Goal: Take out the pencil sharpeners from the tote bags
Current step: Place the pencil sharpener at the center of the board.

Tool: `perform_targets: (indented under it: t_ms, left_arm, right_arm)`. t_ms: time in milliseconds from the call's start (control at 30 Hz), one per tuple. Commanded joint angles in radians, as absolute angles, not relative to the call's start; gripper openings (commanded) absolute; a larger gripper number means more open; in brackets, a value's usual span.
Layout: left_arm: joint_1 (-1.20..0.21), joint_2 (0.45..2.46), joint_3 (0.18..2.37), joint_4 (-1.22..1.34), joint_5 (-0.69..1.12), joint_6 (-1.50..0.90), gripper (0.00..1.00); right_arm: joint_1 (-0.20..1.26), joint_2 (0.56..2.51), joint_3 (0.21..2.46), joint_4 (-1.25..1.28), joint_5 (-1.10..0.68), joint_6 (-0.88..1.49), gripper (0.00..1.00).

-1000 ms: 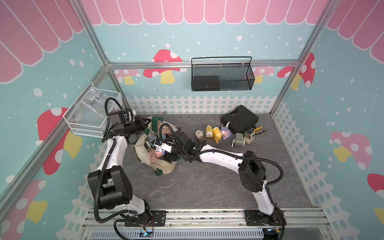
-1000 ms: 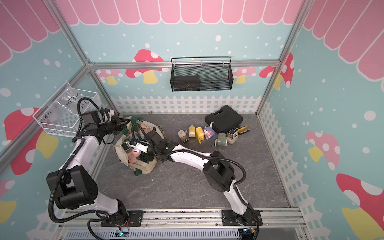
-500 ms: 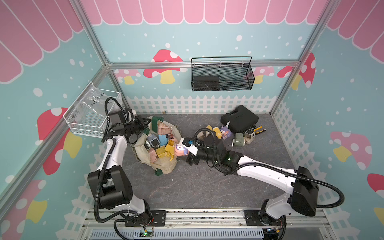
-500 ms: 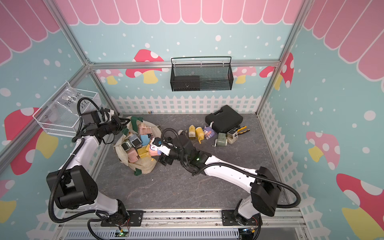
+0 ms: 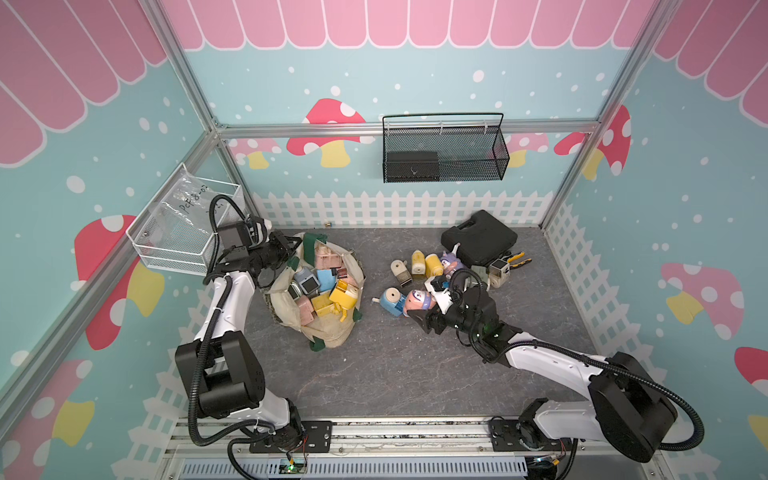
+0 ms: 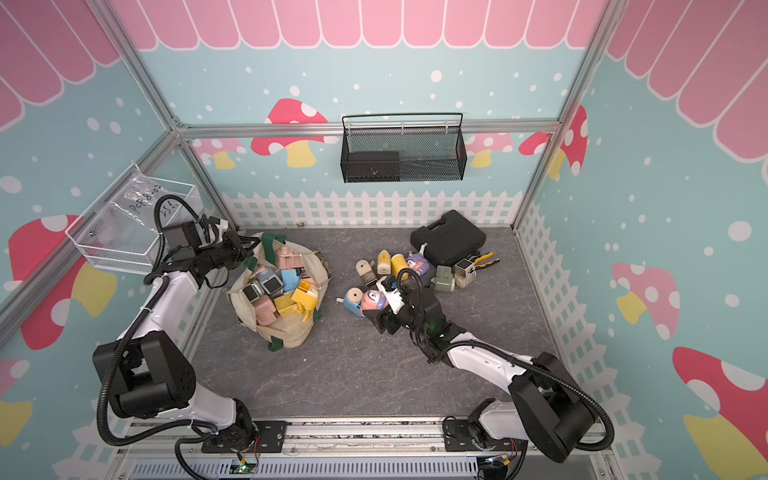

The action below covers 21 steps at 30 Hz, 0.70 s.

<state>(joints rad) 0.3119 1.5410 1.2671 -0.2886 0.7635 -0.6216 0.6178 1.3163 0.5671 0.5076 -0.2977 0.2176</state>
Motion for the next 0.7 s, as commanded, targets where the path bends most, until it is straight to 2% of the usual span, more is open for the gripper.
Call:
perform_targets:
  t_ms: [0, 133, 467, 567, 667]
  left_arm:
    - [0.32, 1.531, 1.257, -0.247, 0.778, -0.627, 0.0]
    - [0.321, 1.531, 1.257, -0.247, 0.778, -0.626, 0.0]
    - [0.319, 1.531, 1.258, -0.248, 0.778, -0.626, 0.0]
    - [0.319, 1.531, 1.258, -0.248, 0.778, -0.626, 0.0]
    - [0.32, 1.532, 1.257, -0.247, 0.778, -0.626, 0.0]
  right_arm:
    - [0.578, 1.355, 0.541, 0.699, -0.367, 0.326, 0.53]
    - [0.514, 1.447, 0.518, 0.822, -0.43, 0.407, 0.53]
    - [0.474, 1.693, 0.61, 0.846, -0.478, 0.456, 0.54]
    - [0.473, 1.741, 0.637, 0.841, -0.488, 0.459, 0.58]
    - [0.472, 1.767, 0.644, 0.844, -0.482, 0.462, 0.68]
